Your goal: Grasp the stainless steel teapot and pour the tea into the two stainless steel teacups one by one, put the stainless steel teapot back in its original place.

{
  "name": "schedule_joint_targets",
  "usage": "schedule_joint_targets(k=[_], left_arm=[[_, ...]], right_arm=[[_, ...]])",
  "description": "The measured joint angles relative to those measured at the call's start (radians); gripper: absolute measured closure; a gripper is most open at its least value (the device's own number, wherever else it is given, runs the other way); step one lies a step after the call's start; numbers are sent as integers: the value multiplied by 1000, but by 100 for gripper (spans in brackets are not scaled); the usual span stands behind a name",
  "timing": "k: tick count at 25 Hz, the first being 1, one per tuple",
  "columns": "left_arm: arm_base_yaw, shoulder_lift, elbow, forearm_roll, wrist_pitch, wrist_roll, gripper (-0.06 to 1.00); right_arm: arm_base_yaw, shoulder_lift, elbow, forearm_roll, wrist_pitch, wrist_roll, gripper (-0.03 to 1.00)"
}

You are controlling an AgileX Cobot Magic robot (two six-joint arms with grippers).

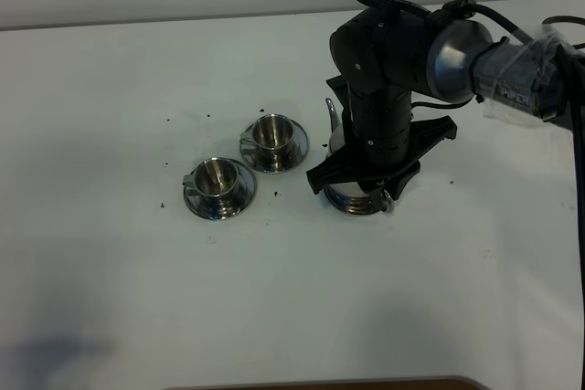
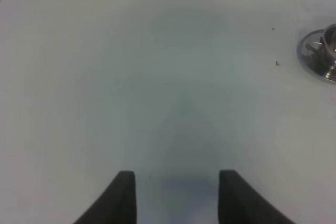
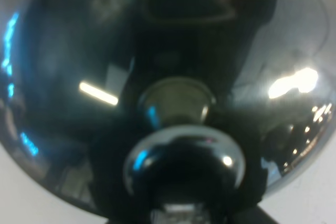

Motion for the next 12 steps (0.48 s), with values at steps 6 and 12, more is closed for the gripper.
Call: schedule_joint_targets(k=[6,12], left_arm=[[0,0,0,0,0,0,52],[0,0,0,0,0,0,52]], right_arm=[[1,-9,0,-9,3,0,78],[1,-15,0,-26,12,0,78]])
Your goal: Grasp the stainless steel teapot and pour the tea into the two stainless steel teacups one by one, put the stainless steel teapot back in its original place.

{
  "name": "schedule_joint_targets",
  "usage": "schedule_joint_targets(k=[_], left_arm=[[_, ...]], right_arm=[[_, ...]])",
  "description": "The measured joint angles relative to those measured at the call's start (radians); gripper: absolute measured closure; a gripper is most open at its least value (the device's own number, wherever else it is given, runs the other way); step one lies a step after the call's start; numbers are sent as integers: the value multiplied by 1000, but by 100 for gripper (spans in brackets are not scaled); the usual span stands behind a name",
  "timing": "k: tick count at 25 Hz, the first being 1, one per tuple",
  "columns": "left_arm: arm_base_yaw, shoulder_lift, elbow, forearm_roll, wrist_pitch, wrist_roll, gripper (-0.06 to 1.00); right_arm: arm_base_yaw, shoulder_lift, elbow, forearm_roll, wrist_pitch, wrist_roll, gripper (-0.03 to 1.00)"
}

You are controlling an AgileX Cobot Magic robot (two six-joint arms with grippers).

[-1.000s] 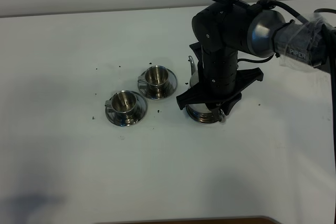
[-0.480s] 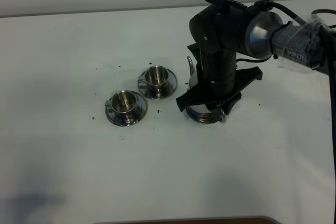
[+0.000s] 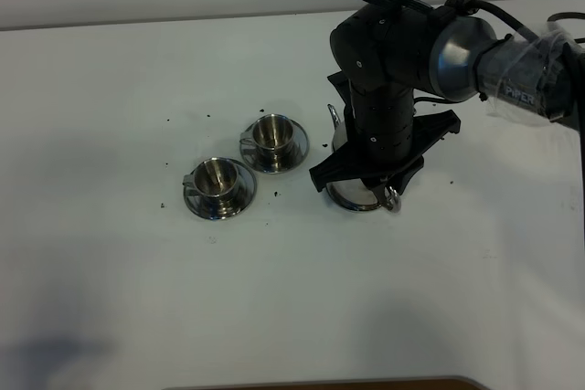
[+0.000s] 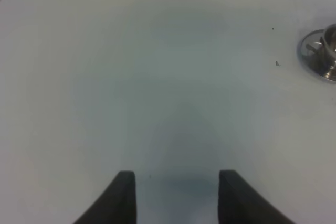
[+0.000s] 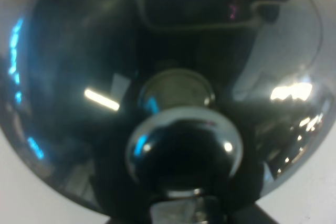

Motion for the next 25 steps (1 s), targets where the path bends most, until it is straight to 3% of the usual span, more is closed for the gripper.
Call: schedule_joint_targets(k=[25], left_arm=[[0,0,0,0,0,2,52]], right_arm=[[0,-32,0,-3,-55,0,78]])
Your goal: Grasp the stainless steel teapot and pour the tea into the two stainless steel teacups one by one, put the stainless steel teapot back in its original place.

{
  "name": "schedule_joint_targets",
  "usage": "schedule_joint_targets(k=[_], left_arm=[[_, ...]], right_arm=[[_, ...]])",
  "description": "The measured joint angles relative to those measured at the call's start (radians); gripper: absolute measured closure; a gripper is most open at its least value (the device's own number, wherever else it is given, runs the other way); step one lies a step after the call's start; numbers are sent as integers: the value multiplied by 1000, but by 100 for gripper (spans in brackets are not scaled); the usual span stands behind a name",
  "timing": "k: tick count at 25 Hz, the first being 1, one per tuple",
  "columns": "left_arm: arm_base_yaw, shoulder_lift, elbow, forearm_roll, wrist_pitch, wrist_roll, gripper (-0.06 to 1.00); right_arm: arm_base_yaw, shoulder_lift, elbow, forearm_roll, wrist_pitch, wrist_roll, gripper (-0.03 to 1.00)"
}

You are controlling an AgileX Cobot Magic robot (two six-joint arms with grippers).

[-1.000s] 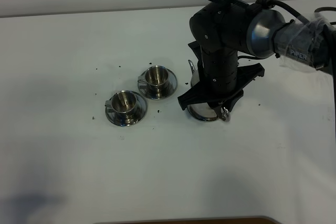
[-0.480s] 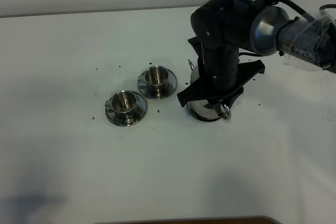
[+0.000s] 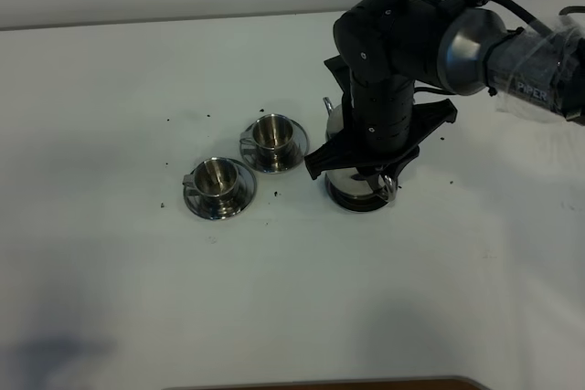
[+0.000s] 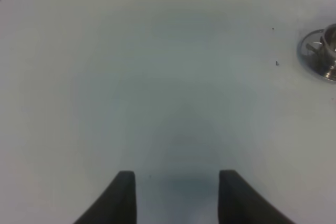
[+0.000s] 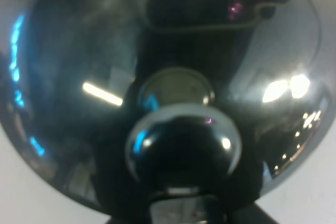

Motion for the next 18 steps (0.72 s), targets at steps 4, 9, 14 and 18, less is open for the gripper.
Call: schedule_joint_targets(k=[4,9,14,18], left_arm=[[0,0,0,0,0,0,52],[0,0,0,0,0,0,52],[0,0,0,0,0,0,52],[0,0,0,0,0,0,52]], right_arm=[[0,0,0,-7,-9,0,78],[1,3,1,-8,-11,0,78],[16,3,12,-27,-9,4,78],[35,-21,34,-59,-9,27,78]])
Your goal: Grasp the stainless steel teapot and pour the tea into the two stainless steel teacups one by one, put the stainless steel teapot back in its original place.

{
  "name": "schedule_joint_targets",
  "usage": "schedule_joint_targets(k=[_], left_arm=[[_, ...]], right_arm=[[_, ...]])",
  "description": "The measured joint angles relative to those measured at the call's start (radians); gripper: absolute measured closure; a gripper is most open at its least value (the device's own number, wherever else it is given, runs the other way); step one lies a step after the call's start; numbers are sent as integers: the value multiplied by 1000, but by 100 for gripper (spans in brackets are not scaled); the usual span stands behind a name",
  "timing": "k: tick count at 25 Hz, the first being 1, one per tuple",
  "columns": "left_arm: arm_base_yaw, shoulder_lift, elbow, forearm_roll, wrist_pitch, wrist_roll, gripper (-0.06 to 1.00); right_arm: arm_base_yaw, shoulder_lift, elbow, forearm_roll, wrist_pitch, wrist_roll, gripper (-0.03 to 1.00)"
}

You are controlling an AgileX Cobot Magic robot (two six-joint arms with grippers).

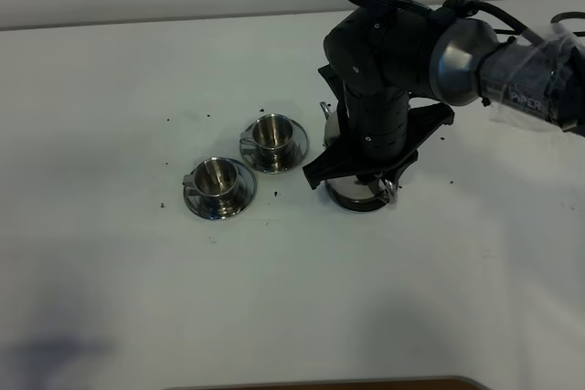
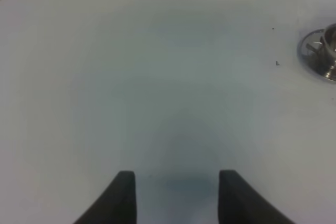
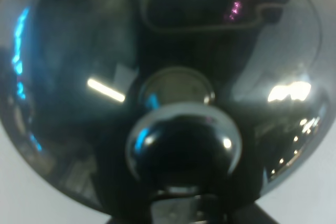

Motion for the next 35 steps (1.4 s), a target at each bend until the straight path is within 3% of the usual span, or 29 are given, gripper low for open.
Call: schedule_joint_targets(k=[11,35], left_arm=[[0,0,0,0,0,-1,52],[0,0,0,0,0,-2,52]], right_arm=[[6,-101,157,-34,-174,27,78],[6,-97,224,-43,-268,32,78]])
